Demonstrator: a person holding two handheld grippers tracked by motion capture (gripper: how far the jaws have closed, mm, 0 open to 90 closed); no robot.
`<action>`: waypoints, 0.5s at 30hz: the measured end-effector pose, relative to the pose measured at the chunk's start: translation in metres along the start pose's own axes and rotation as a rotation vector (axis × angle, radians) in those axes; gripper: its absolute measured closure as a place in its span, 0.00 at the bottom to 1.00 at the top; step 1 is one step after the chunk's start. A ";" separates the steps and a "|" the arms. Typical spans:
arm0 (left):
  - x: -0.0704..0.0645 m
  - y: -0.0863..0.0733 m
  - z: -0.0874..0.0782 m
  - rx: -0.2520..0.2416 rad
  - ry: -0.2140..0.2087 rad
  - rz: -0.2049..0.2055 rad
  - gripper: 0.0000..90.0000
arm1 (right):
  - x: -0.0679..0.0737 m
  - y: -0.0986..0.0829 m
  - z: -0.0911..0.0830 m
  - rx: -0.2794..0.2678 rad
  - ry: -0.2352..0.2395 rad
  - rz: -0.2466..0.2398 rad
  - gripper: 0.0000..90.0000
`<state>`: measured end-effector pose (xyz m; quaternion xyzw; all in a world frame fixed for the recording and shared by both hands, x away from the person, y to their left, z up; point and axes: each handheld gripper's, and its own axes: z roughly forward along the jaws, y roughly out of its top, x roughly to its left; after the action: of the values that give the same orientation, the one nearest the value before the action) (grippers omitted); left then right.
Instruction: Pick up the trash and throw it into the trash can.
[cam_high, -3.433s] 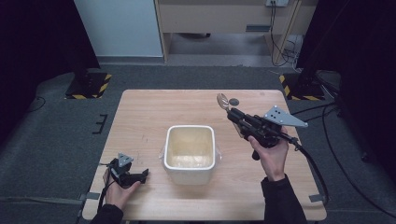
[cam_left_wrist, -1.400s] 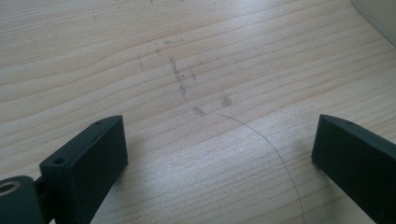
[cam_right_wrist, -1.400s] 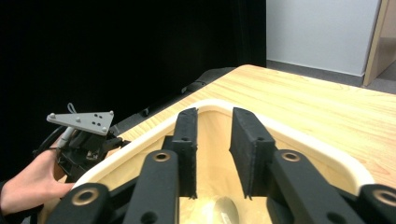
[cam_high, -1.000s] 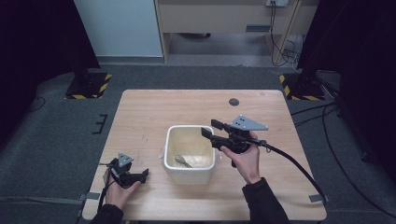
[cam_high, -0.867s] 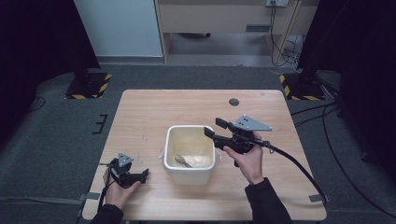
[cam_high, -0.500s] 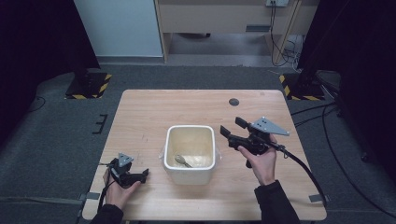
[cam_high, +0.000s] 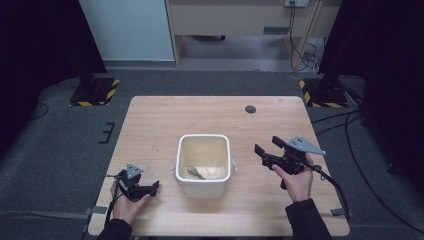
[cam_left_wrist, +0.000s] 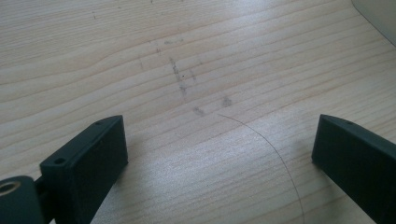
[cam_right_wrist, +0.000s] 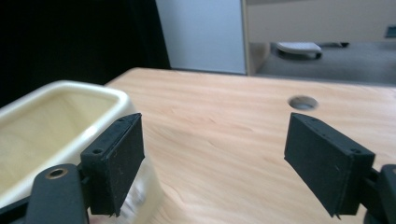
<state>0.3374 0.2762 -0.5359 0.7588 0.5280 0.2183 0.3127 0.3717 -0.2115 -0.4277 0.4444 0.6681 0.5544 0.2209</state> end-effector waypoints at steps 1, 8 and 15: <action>0.000 0.000 0.000 0.000 0.000 0.000 0.03 | -0.006 -0.007 -0.003 0.015 -0.021 -0.001 0.21; 0.000 0.000 0.000 0.000 0.000 0.000 0.03 | -0.030 -0.039 -0.009 0.102 -0.096 0.010 0.20; 0.000 0.000 0.000 0.000 0.000 0.000 0.03 | -0.056 -0.071 -0.014 0.184 -0.166 0.052 0.20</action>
<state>0.3374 0.2762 -0.5359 0.7588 0.5280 0.2182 0.3128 0.3643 -0.2657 -0.5008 0.5243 0.6837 0.4578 0.2194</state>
